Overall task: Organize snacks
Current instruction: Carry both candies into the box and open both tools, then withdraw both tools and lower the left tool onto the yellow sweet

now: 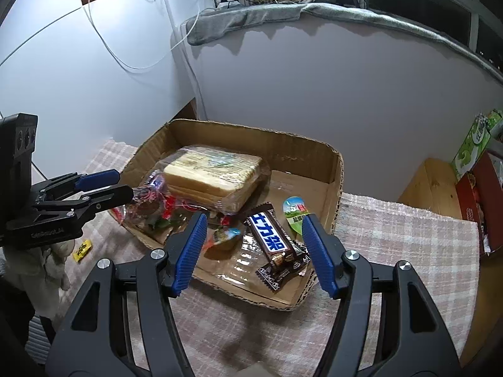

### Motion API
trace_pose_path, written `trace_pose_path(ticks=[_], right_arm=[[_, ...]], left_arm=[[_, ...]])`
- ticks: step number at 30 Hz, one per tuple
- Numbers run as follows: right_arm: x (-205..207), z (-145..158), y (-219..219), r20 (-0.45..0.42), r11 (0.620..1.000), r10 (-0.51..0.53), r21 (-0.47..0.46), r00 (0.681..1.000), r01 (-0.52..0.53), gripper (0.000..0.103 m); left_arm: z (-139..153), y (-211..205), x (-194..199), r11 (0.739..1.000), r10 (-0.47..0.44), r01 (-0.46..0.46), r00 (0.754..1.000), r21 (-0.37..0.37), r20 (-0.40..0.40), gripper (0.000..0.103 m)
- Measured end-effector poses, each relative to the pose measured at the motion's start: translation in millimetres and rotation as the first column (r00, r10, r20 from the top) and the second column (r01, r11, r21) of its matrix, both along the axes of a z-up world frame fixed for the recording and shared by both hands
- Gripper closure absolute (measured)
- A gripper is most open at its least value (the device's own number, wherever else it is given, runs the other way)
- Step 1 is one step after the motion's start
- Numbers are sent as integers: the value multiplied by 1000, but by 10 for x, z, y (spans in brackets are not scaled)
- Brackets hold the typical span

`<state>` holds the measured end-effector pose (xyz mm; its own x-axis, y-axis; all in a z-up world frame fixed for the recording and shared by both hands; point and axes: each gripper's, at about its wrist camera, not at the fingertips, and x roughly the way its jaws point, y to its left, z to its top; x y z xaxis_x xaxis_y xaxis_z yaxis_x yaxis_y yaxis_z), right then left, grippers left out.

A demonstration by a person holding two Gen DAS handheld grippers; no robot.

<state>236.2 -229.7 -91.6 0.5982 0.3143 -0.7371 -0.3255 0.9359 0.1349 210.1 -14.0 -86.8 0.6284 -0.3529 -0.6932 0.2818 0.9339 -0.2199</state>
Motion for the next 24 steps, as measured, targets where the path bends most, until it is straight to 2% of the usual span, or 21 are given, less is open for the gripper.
trace_pose_path(ticks=[15, 21, 24], right_arm=[[-439, 353, 280, 70, 999, 53, 8, 996, -54, 37], [-640, 413, 474, 86, 995, 99, 5, 991, -99, 37], [-728, 411, 554, 84, 993, 119, 13, 989, -120, 37]], left_arm=[[453, 104, -665, 997, 13, -25, 986, 75, 167, 44], [506, 244, -862, 995, 32, -49, 981, 82, 190, 44], [493, 368, -946, 996, 53, -65, 981, 63, 185, 44]])
